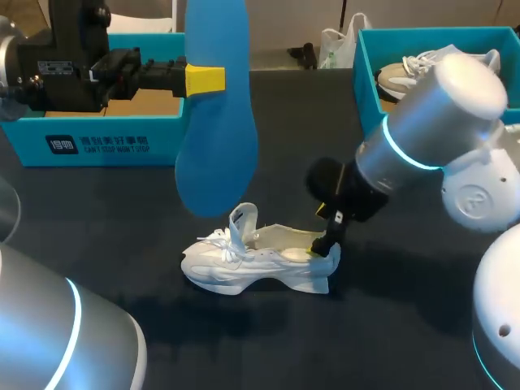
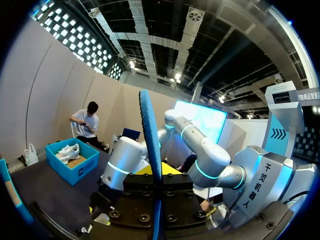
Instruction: Take the shoe out of the shoebox, open the shoe tongue, remove and reinsert the insole, then place the shoe into the shoebox
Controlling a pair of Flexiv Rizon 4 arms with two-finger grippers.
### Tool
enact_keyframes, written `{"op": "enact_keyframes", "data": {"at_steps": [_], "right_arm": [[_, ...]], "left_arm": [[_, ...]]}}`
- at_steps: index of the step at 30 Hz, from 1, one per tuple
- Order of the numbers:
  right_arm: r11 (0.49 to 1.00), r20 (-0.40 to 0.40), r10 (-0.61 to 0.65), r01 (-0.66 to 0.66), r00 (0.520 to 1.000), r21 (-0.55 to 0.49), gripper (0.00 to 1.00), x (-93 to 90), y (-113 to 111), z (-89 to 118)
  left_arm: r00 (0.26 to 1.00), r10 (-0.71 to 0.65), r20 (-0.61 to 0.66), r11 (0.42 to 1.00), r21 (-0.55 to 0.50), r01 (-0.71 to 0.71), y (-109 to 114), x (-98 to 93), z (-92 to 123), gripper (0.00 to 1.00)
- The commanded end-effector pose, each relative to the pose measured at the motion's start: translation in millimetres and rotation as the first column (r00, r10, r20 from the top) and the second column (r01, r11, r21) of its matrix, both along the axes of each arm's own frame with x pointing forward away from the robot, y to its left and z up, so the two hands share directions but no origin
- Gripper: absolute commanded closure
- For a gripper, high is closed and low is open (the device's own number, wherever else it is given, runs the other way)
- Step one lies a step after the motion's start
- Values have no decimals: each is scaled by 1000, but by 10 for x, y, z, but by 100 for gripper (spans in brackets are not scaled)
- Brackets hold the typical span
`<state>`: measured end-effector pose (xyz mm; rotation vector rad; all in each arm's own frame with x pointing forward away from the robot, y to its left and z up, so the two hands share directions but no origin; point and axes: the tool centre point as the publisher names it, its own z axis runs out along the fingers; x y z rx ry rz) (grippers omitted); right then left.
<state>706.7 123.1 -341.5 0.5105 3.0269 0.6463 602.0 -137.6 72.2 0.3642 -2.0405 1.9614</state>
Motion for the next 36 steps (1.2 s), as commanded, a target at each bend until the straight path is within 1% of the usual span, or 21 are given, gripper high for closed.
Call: {"op": "enact_keyframes", "data": {"at_steps": [1,11,18,21,25,28,33,36], "right_arm": [[977,-54,-7,-5,999,-212,0,-14,62,-21],[970,-51,18,-30,999,-242,0,-26,85,15],[968,-41,54,-63,998,-244,0,28,202,71],[968,-35,66,-72,997,-241,0,75,232,108],[958,-51,91,-102,995,-269,0,208,293,135],[957,-47,100,-109,994,-269,0,313,336,154],[954,-51,106,-116,993,-276,0,408,348,92],[956,-55,99,-110,994,-271,0,425,342,49]], "left_arm": [[1000,-3,0,1000,3,3,-9,15,3,100],[1000,-3,0,1000,3,3,-9,15,3,100],[1000,-3,0,1000,3,3,-9,15,3,100],[1000,-3,0,1000,3,3,-9,15,3,100],[1000,-3,0,1000,3,3,-9,15,3,100],[1000,-3,0,1000,3,3,-9,15,3,100],[1000,-3,0,1000,3,3,-9,15,3,100],[1000,-3,0,1000,3,3,-9,15,3,100]]}}
